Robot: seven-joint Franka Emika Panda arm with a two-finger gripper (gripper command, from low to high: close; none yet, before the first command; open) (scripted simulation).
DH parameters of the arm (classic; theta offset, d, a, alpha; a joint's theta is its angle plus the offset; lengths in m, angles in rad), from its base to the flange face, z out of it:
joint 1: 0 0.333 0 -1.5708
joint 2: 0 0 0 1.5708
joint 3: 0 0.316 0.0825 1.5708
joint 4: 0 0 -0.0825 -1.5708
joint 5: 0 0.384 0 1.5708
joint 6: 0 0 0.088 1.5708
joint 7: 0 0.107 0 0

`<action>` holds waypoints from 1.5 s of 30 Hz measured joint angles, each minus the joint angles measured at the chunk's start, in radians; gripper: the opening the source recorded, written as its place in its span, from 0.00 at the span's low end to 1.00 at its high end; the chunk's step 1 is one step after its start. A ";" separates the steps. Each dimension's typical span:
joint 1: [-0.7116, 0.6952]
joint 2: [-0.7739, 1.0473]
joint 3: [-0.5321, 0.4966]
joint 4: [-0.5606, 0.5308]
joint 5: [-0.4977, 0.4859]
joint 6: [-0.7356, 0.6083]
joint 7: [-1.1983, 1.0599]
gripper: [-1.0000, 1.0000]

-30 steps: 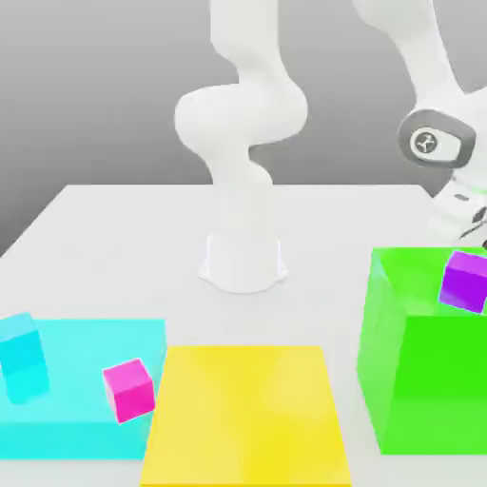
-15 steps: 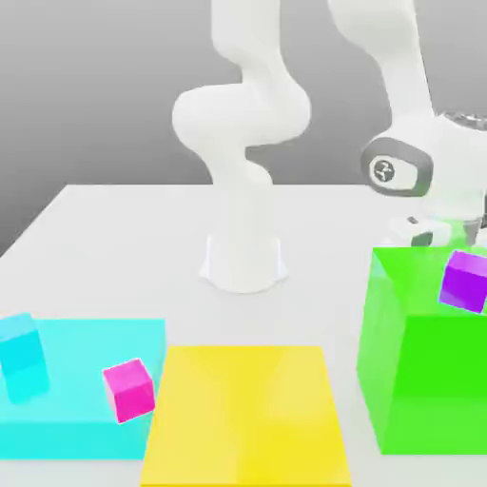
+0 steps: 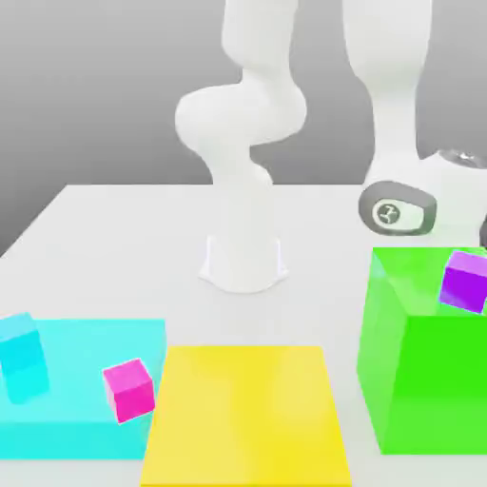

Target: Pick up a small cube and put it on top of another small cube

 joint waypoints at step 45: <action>-0.251 -0.055 0.408 0.584 0.847 -0.975 -0.818 0.00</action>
